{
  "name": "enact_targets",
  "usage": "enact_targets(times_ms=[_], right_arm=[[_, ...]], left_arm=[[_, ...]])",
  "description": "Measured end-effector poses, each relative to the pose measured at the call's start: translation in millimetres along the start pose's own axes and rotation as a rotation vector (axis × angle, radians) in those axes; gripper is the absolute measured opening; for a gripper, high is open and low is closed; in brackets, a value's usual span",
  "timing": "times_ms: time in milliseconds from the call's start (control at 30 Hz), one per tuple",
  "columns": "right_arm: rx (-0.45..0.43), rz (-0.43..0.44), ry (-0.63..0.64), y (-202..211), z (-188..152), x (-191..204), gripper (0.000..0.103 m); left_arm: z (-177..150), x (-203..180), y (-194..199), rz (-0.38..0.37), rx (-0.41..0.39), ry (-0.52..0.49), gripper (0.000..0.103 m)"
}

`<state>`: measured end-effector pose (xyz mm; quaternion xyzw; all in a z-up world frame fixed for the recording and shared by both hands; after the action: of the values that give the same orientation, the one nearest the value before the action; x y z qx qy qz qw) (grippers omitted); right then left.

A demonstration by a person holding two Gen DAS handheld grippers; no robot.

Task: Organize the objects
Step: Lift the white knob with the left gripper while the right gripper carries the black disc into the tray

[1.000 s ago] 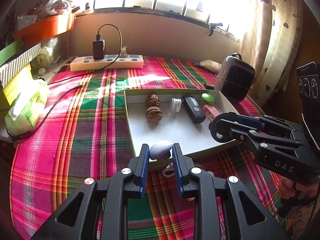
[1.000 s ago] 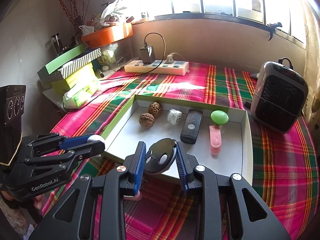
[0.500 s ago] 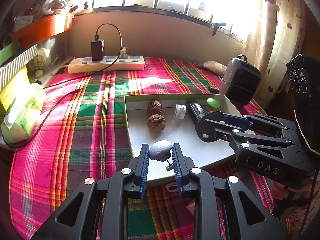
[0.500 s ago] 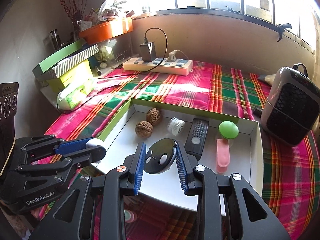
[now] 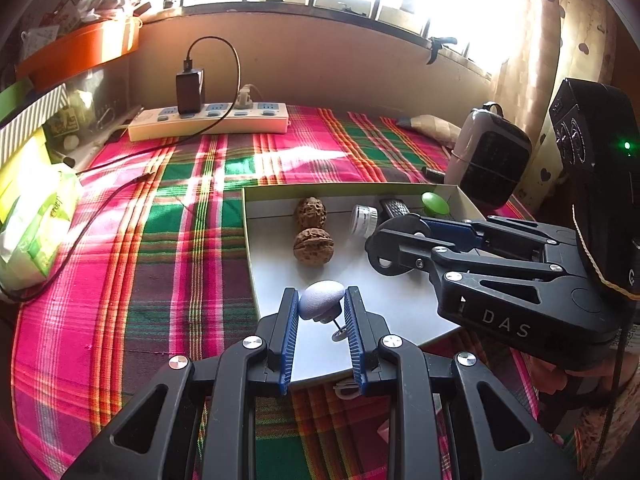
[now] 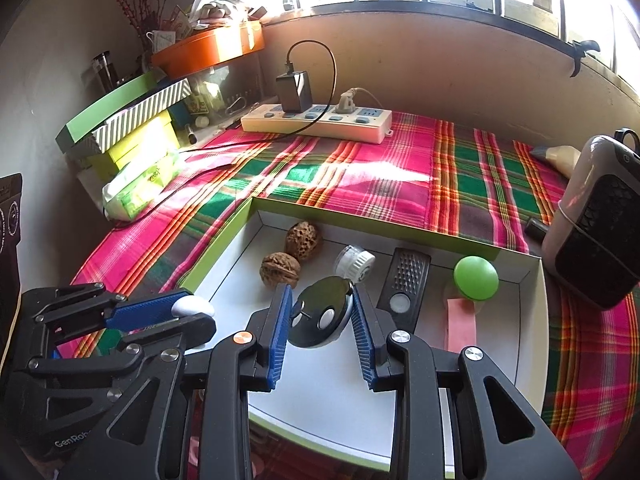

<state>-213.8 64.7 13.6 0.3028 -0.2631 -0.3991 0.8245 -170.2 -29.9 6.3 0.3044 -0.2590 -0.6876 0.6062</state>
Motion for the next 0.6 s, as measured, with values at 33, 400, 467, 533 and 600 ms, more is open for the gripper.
enact_targets(times_ms=[33,400,467,533,600], right_arm=[[0.005,0.000,0.002,-2.3,0.2,-0.1,0.031],[0.033,0.004,0.008,-18.2,3.2,-2.4,0.031],[0.036,0.003,0.009,-19.7,2.9,-2.6,0.031],[0.038,0.003,0.006,-21.7,2.4,-3.3,0.031],[0.043,0.004,0.001,-24.1,1.9,-4.4,0.031]], left_arm=[[0.0,-0.3,-1.3,0.002,0.003,-0.001,0.021],[-0.1,-3.8,-17.3,0.007,0.027,-0.016,0.021],[-0.2,-4.3,-18.6,0.011,0.027,-0.018,0.022],[0.3,-4.5,-19.2,0.014,0.024,-0.022,0.022],[0.8,-4.6,-20.6,0.014,0.026,-0.023,0.022]])
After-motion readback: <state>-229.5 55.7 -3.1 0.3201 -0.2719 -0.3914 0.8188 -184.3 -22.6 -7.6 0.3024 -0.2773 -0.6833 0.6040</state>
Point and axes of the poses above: each gripper's, at about its wrist camera, not at the fingertips, and y roughly against the way its jaws point, x to its left, z to its top, the point moved 4 cm from there along -y, roughly the way its jaws point, and after that the axes turned 6 degrees about z, right-handed, at the moved point
